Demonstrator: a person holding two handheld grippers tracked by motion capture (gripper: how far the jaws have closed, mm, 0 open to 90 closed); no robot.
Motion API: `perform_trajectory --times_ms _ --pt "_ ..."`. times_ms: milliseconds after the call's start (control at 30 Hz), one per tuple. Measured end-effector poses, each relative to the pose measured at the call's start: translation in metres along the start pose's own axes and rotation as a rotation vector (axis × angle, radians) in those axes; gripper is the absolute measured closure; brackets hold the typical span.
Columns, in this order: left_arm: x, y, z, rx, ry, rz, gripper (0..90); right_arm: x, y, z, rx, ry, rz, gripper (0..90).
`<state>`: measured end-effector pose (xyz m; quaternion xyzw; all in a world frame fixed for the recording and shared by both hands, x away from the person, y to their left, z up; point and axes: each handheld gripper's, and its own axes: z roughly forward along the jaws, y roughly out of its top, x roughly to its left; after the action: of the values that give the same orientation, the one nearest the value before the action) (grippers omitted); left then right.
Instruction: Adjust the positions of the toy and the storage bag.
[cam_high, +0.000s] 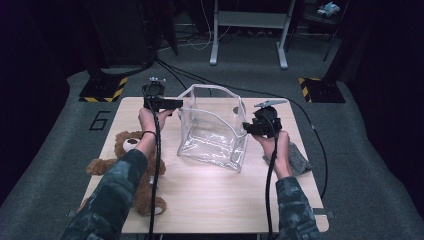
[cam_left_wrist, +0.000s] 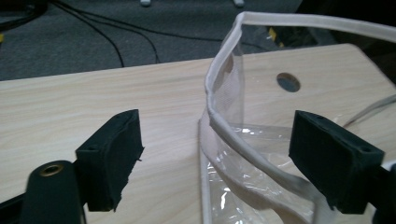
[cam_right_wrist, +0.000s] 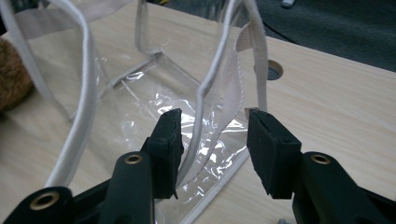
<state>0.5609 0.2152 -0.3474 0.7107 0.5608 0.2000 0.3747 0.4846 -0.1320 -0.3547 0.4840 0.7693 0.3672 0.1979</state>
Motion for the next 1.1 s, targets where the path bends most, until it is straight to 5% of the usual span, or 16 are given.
perform_trajectory --times_ms 133,233,367,467,667,800,1100 --pt "-0.003 0.000 0.011 0.043 -0.002 0.028 25.9 0.002 0.002 0.008 -0.015 -0.025 0.039 55.7" --pt "-0.003 -0.001 0.014 0.063 -0.073 0.031 48.5 0.006 0.001 0.014 -0.015 -0.029 0.028 58.8" --pt "-0.009 -0.003 0.010 0.086 -0.108 0.093 72.9 0.013 0.001 0.017 -0.013 -0.056 0.021 83.8" --pt "-0.013 -0.005 0.001 0.109 -0.115 0.147 80.5 0.013 0.001 0.015 -0.013 -0.077 0.011 86.8" --pt "-0.005 -0.014 -0.018 0.122 -0.133 0.172 83.2 -0.002 -0.002 0.009 -0.012 -0.097 0.039 87.5" --pt "0.003 -0.021 -0.034 0.147 -0.187 0.131 83.2 -0.013 -0.003 0.004 -0.007 -0.099 0.058 87.5" --pt "-0.013 -0.038 -0.055 0.167 -0.235 0.169 81.8 -0.011 -0.001 0.001 0.009 -0.060 0.015 87.3"
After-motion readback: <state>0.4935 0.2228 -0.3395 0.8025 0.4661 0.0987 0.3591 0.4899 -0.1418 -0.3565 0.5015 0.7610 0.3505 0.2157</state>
